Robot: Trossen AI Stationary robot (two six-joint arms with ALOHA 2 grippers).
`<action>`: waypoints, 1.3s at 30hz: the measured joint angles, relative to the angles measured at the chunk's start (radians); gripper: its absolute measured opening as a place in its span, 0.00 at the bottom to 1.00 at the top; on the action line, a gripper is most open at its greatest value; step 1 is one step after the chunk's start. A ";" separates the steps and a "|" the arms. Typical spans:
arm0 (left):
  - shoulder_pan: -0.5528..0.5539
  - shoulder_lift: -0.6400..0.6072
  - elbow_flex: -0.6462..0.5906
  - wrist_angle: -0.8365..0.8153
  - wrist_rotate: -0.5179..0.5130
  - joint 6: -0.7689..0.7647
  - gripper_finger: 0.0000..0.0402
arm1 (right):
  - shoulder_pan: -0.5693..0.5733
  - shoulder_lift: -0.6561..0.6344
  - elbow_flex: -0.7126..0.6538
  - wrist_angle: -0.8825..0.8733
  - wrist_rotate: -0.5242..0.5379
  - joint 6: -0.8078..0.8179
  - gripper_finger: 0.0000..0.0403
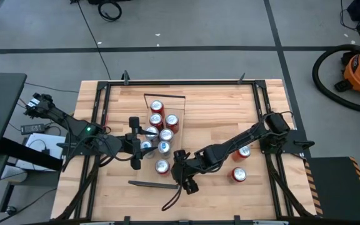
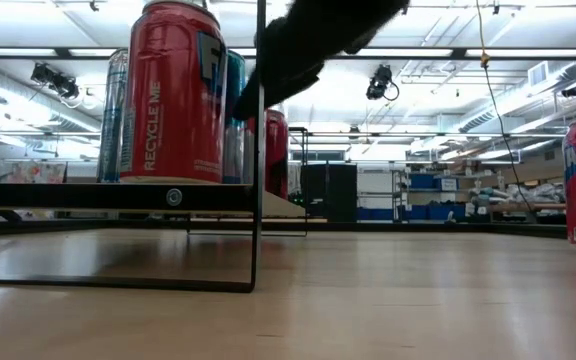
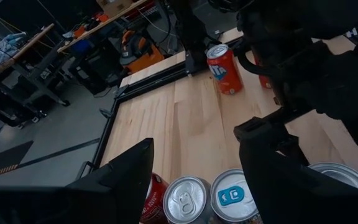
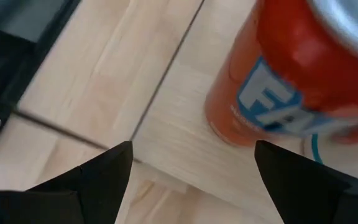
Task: Place canned beverage on shelf
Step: Put the left red soda can on the shelf
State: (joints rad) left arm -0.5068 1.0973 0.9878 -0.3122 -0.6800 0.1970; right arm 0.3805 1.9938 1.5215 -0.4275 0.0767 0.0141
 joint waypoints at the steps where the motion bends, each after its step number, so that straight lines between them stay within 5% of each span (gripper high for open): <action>1: 0.000 0.000 0.000 0.000 0.000 0.000 0.62 | 0.000 -0.003 0.000 -0.017 0.004 -0.005 0.86; 39: 0.000 0.000 0.000 0.028 0.000 0.034 0.62 | -0.005 -0.016 0.000 0.186 0.012 -0.178 0.86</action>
State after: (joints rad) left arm -0.5072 1.0973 0.9878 -0.2839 -0.6800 0.2310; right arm 0.3756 1.9778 1.5219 -0.2417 0.0883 -0.1637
